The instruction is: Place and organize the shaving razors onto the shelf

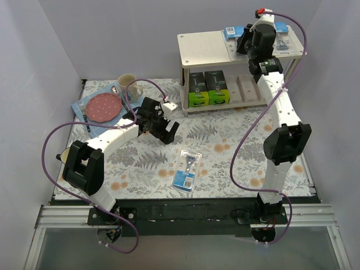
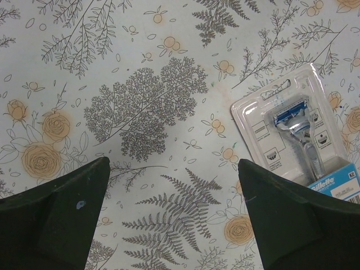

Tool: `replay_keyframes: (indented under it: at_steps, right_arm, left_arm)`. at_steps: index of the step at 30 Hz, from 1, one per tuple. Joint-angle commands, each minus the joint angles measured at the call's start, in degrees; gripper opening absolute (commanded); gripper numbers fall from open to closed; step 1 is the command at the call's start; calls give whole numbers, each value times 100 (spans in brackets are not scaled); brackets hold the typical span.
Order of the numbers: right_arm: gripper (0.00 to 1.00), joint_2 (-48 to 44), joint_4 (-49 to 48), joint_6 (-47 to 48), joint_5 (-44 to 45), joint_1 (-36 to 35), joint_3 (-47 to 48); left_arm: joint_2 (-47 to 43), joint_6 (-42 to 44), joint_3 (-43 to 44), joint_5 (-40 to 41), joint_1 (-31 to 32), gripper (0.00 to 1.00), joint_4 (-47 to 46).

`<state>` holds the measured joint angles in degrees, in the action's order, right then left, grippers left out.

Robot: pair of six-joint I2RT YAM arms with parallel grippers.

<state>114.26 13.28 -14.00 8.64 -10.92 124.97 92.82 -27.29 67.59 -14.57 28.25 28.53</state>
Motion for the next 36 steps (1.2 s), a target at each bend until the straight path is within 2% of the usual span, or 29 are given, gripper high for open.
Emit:
replay_keyframes:
  at_steps: [1, 5, 9, 12, 14, 18, 21, 22, 23, 24, 25, 26, 27, 28, 30, 31, 33, 34, 36]
  right_arm:
    - [1, -140, 913, -129, 138, -86, -359]
    - [1, -141, 817, -68, 208, -95, -36]
    - [31, -219, 501, 457, 278, -86, 458]
    - [44, -553, 290, 801, 348, -86, 380]
    - [47, -939, 272, 942, 366, -86, 239]
    - [53, -1826, 245, 1329, 217, -95, -908]
    - [54, -2766, -43, 1724, -2, -95, -1885]
    - [55, -3351, -245, 1847, -195, -112, -2767]
    - [56, -3671, -734, 2205, -292, -112, -3211]
    - [57, -4004, -1017, 2348, -371, -121, -3737]
    - [58, -4573, -1185, 2497, -616, -121, -4404]
    - [59, -4805, -1248, 2725, -775, -121, -4654]
    - [59, -4982, -1170, 2797, -872, -112, -4787]
    - [59, -5227, -1065, 2815, -1152, -112, -4867]
    - [62, -5378, -645, 2832, -1294, -104, -4973]
    - [62, -5475, -529, 2841, -1330, -121, -5008]
    - [62, -5598, -475, 2937, -1304, -112, -5157]
    - [62, -5607, -493, 2964, -1173, -112, -5210]
    - [63, -5564, -493, 2964, -980, -121, -5219]
  left_arm:
    - [-475, 13, -71, -11, 23, 98, -85]
    - [-528, -39, -27, 6, 23, 98, -94]
    - [-650, -478, 131, 33, 31, 98, -24]
    - [-756, -962, 61, -230, 267, 98, 135]
    - [-774, -1190, -44, -222, 496, 98, 152]
    - [-634, -1305, -193, -266, 1111, 98, 82]
    - [-388, -1157, -229, -292, 1410, 92, 29]
    - [-352, -965, -229, -327, 1498, 90, 12]
    - [-326, -710, -203, -388, 1595, 91, -14]
    - [-247, 75, -142, -528, 1709, 91, 46]
    - [-203, 501, -37, -886, 1710, 92, 160]
    - [-168, 905, 43, -1081, 1684, 93, 414]
    - [-167, 2049, 148, -1292, 1579, 93, 581]
    - [-176, 2548, 184, -1703, 1491, 93, 757]
    - [-202, 3673, 289, -2013, 1298, 94, 1266]
    - [-159, 4774, 333, -2119, 1271, 94, 1504]
    - [-54, 5818, 438, -2287, 1279, 93, 2233]
    - [34, 6658, 482, -2296, 1271, 93, 2375]
    - [148, 7304, 500, -2375, 1279, 92, 2464]
